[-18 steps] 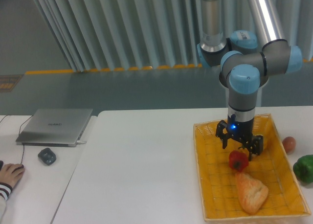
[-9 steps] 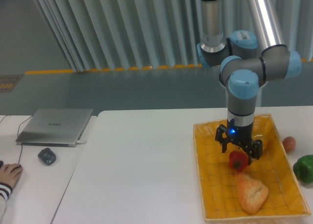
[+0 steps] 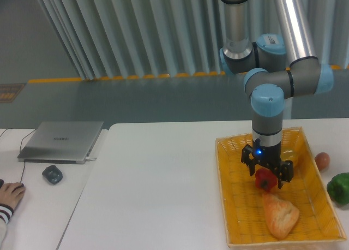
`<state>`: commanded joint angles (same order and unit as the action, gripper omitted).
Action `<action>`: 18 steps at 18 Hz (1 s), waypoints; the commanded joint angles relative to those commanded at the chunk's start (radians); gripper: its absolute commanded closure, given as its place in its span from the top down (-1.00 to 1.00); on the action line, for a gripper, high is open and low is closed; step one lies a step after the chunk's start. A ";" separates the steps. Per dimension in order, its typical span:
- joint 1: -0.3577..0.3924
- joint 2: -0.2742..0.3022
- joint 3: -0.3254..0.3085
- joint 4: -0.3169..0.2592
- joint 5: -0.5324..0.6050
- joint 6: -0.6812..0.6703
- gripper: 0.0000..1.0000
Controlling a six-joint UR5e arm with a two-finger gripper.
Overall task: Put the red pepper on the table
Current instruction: 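Close the gripper on the red pepper and lift it, then carry the red pepper up and away out of the basket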
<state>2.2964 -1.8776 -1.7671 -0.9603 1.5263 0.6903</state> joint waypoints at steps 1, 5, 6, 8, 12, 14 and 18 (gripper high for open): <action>0.000 0.000 0.000 0.000 0.002 0.000 -0.06; 0.000 0.005 0.003 -0.002 0.000 -0.003 -0.28; 0.000 0.006 0.005 -0.002 0.000 -0.002 -0.28; 0.000 0.014 0.011 -0.003 -0.002 -0.005 -0.28; -0.002 0.054 0.025 -0.011 -0.008 -0.003 -0.28; -0.002 0.067 0.046 -0.021 -0.015 -0.005 -0.27; 0.026 0.081 0.118 -0.032 -0.014 0.008 -0.27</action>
<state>2.3223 -1.7963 -1.6493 -0.9924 1.5125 0.6979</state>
